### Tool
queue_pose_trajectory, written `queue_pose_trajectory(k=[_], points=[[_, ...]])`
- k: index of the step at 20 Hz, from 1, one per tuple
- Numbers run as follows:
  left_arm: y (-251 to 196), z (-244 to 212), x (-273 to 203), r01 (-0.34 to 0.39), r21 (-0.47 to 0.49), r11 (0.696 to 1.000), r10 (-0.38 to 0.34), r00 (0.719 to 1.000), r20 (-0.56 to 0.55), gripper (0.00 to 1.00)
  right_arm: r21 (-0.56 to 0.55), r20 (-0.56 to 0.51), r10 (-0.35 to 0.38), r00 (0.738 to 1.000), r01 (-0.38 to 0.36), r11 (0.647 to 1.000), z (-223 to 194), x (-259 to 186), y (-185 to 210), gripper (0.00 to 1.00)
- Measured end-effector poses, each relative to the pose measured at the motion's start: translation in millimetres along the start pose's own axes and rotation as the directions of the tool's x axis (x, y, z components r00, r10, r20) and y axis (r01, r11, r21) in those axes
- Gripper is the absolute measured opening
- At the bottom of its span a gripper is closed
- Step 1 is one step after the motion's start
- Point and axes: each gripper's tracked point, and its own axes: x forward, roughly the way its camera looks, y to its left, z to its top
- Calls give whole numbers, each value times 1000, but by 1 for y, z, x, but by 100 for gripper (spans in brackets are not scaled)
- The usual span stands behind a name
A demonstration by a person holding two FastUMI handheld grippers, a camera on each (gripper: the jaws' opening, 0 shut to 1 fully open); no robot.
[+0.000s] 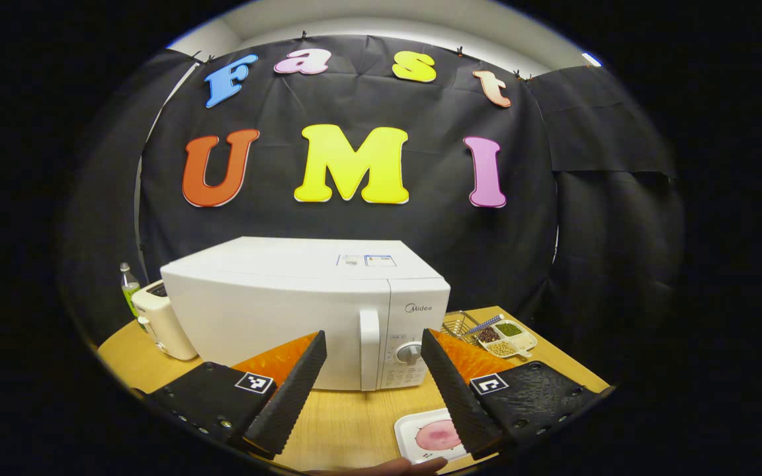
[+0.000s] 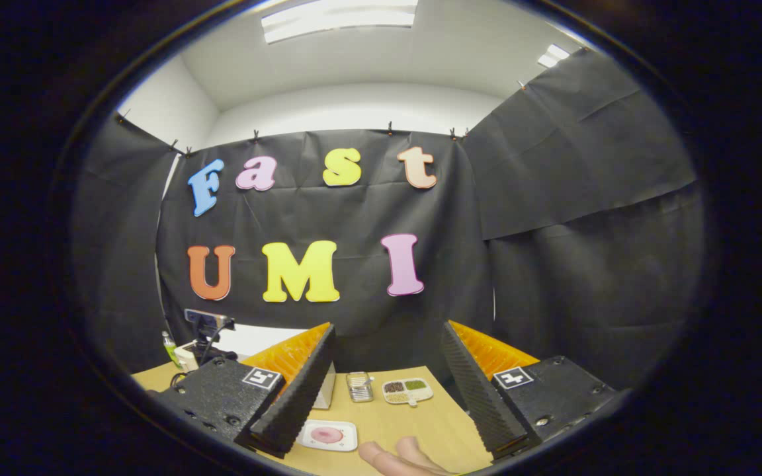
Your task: Open the microwave oven with the left hand, put the food in, and close the microwave oven.
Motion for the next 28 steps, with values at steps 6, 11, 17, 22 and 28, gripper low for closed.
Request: queue_pose_trajectory(k=[6, 11, 17, 22, 28], points=[[2, -39, 57, -19, -46, 999, 18, 1000, -13, 92, -13, -30, 17, 999, -17, 1000, -8, -4, -13, 96], [13, -45, 75, -72, 1, 997, 72, 997, 13, 92, -22, -10, 38, 999, -38, 999, -4, -16, -18, 96], [12, -53, 82, -100, -21, 995, 100, 995, 2, 50, -24, 5, 80, 997, -80, 996, -4, -31, -12, 95], [7, -58, 74, -48, -146, 988, 40, 997, -59, 22, -40, -9, 97, 995, -97, 994, -4, -42, -7, 100], [11, -66, 69, -51, -51, 997, 47, 995, -83, 16, -65, 13, 94, 995, -93, 993, 4, -57, -9, 95]])
